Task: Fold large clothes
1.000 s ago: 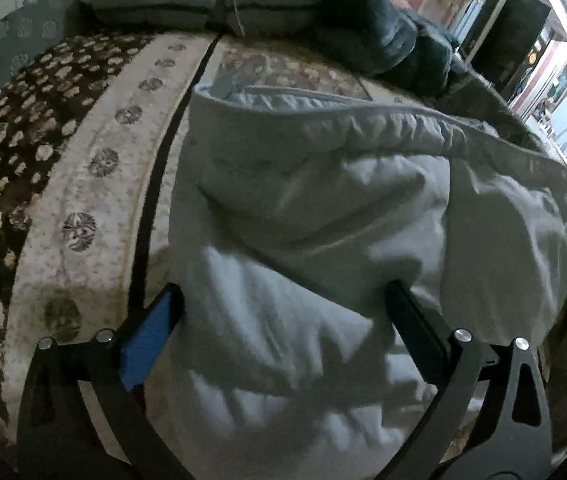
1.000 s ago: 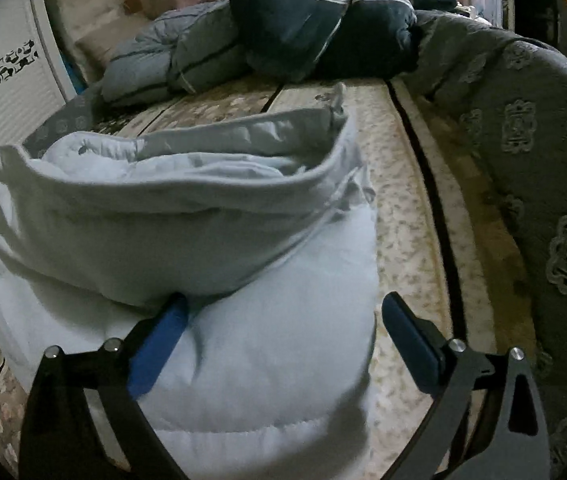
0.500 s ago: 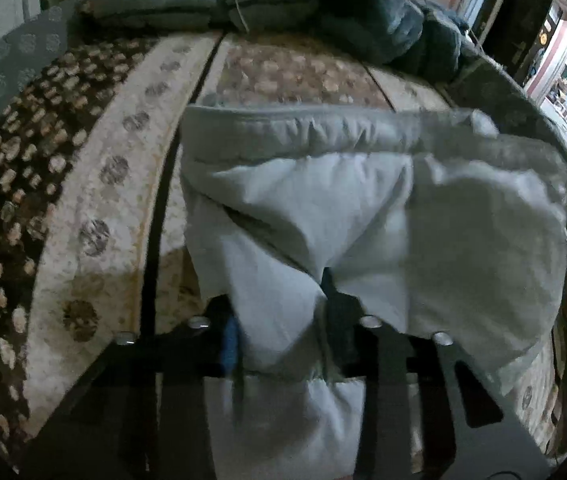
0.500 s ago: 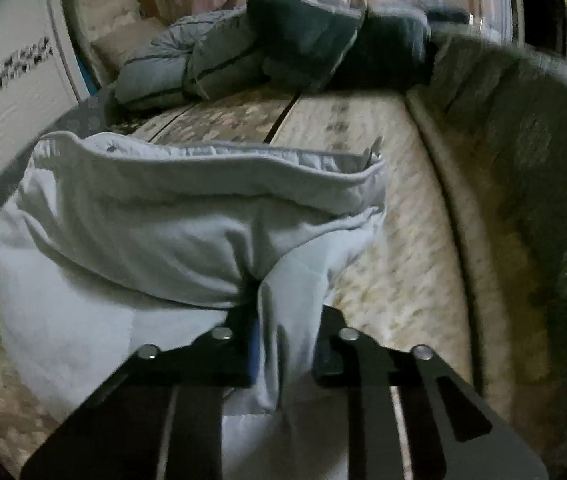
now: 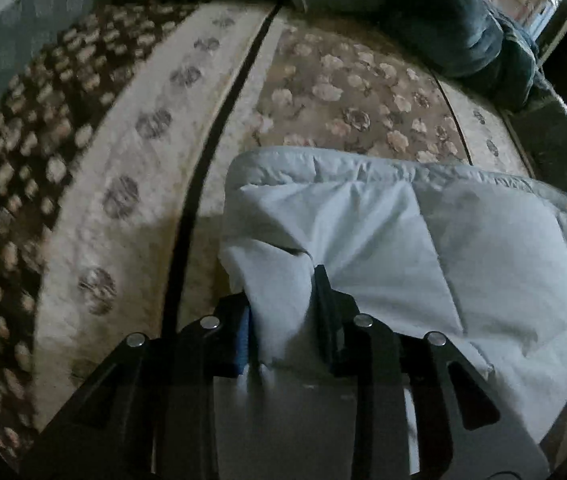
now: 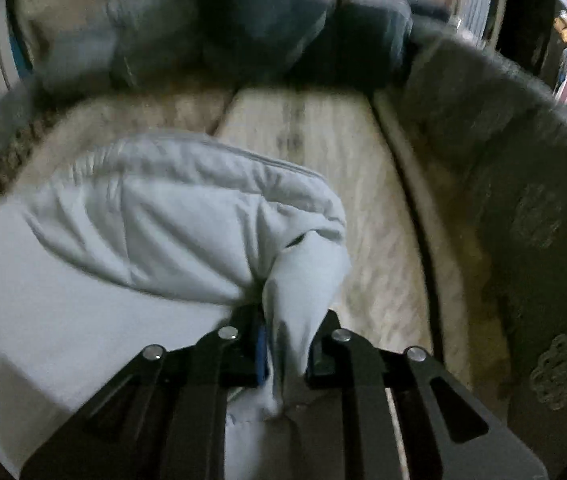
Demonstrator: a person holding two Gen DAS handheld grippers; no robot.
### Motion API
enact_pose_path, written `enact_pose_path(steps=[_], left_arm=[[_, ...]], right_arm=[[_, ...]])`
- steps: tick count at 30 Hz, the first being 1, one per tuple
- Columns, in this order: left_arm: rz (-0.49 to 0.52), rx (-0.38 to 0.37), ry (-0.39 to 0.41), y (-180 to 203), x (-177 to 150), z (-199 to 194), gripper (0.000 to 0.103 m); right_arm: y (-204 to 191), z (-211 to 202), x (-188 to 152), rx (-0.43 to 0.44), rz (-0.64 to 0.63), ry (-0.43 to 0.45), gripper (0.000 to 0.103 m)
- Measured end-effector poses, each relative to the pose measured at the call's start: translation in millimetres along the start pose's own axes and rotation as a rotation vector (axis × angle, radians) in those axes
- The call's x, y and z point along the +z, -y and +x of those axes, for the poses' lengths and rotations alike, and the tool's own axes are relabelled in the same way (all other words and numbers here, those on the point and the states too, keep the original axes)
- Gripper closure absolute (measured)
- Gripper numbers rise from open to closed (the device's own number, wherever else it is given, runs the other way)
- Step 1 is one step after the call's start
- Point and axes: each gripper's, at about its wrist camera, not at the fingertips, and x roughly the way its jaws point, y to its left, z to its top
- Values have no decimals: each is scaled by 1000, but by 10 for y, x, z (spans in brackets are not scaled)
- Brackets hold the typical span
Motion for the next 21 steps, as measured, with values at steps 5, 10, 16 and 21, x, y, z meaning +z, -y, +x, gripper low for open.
enact_pose_path(steps=[5,10,16,21], left_arm=[[2,16,6,-14,-159,-48,63],[81,141,101,124,-233,-548,49],[150,150,186,395,-248,-1101,20],[145,64,162,989,-300,-1011,14]], right_arm=[[143,-61,-84,38,57,-11,79],[291,-496,-167,81,66,1,34],[204,-1073,-241,107,52,103,19],[-431,-1123,-69,224,46,125,19]])
